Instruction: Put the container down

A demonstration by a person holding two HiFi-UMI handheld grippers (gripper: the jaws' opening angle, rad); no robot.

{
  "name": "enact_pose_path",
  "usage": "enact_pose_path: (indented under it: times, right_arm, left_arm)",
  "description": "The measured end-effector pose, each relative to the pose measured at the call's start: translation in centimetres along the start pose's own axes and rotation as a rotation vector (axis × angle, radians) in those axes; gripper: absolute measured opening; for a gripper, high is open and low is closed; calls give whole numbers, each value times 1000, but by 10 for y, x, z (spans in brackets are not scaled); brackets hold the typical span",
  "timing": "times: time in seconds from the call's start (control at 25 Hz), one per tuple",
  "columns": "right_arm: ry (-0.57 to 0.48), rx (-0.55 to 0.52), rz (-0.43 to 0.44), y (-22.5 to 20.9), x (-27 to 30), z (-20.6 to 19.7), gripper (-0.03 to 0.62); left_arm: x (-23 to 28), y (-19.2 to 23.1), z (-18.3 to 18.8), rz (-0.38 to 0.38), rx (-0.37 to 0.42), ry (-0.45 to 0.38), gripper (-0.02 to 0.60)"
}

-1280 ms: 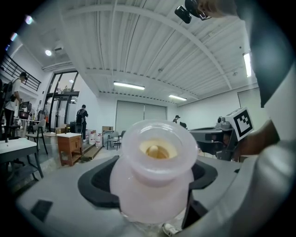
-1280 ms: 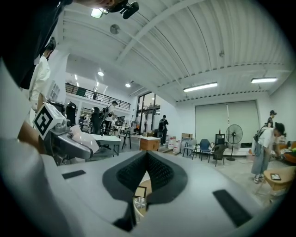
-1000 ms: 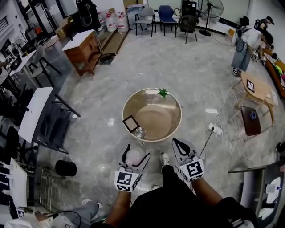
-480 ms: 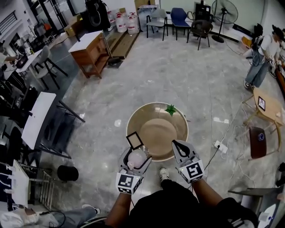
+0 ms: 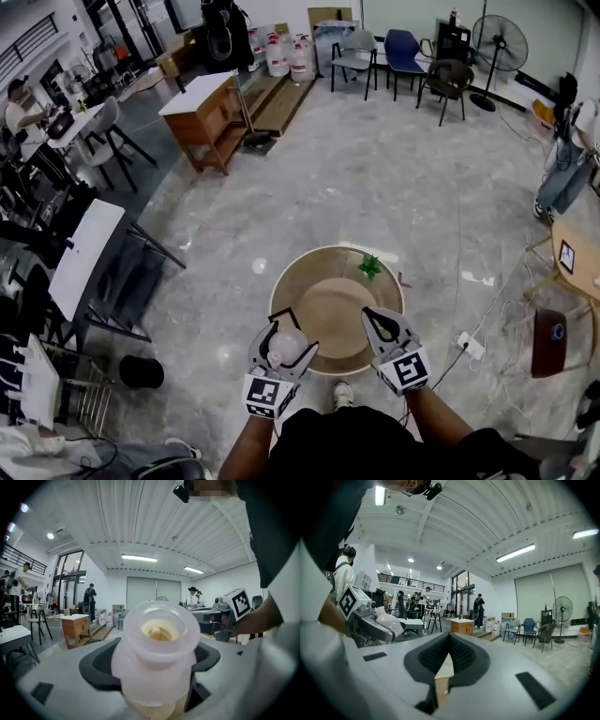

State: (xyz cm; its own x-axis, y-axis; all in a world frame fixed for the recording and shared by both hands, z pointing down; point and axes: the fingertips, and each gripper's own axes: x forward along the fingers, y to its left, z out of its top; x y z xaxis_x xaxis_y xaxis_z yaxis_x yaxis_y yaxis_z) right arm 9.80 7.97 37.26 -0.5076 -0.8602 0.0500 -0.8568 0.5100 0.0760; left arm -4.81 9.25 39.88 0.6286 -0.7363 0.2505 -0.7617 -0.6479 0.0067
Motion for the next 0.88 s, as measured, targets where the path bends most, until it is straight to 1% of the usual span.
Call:
enact_pose_path:
  times: [0.12,0.2,0.32,0.44,0.64,0.88]
  right_arm:
    - [9,6,15,-3,20,-5,0]
    - [16,12,26,-2,31,-10,0]
    - [37,23,43,-2,50,-13,0]
    - [56,19,38,-5,69,-15,0]
    - [64,13,26,-9,106,-11,0]
    - [79,9,11,-3,150,-10,0]
  left_arm:
    - [5,19,-3,25,-10,12,413]
    - [7,31,-8,37,-30,24,413]
    - [16,47,-14,39,-56,34,413]
    - [28,66,-21,39,-71,53,413]
    - [52,96,-13,4,-57,42,413]
    - [76,137,-14,-2,-38,36,413]
